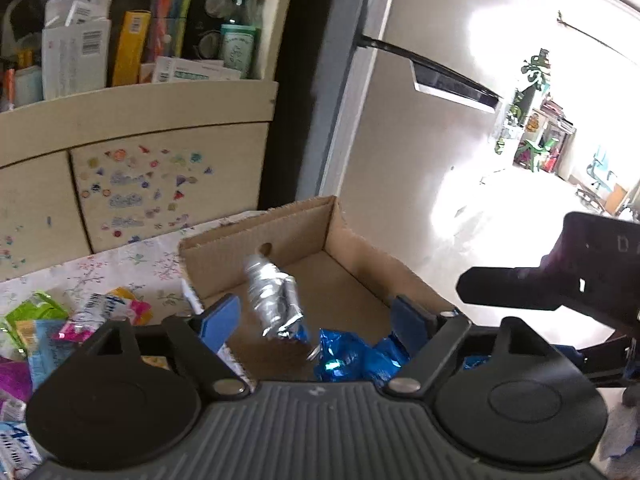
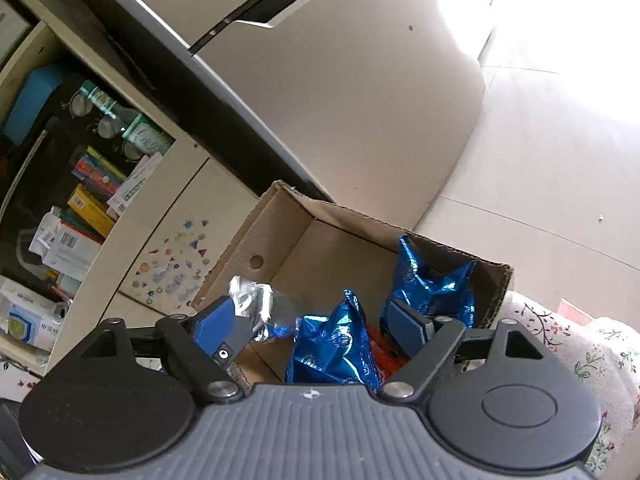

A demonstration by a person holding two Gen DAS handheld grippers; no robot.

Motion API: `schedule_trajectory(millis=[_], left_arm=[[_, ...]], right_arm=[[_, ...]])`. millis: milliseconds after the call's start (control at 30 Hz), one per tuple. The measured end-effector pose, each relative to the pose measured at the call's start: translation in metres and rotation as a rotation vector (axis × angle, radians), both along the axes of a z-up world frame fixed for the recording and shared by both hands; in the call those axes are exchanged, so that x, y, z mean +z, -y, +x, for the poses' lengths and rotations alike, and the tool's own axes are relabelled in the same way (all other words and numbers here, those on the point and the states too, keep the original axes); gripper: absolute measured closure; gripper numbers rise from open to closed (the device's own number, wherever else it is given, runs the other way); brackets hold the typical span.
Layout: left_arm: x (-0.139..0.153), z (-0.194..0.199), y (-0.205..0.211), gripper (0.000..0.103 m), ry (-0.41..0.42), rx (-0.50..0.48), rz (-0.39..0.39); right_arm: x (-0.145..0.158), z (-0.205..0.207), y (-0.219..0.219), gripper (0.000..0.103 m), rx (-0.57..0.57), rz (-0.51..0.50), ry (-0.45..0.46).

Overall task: Organize snacks
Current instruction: 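Carry the silver packet and blue bag into the box and release both, then withdraw both tools from the box back over the snack pile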

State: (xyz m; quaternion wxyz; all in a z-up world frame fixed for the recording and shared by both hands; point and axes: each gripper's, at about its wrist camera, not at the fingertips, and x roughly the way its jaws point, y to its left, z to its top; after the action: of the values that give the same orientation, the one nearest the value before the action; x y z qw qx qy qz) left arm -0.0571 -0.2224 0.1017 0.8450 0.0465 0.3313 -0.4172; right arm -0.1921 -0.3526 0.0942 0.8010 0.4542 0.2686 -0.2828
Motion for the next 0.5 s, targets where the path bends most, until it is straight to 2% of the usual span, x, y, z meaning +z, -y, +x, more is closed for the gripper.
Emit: schedule_trajectory(millis=[300, 500], left_arm=[[0.019, 0.017, -0.04, 0.015, 0.004, 0.072, 0.034], [0.026, 0.032, -0.077, 0.013, -0.014, 0.136, 0.063]], right_arm=[[0.005, 0.013, -0.01, 0.012, 0.109, -0.016, 0.039], [0.011, 0.025, -0.027, 0.01, 0.219, -0.066, 0.049]])
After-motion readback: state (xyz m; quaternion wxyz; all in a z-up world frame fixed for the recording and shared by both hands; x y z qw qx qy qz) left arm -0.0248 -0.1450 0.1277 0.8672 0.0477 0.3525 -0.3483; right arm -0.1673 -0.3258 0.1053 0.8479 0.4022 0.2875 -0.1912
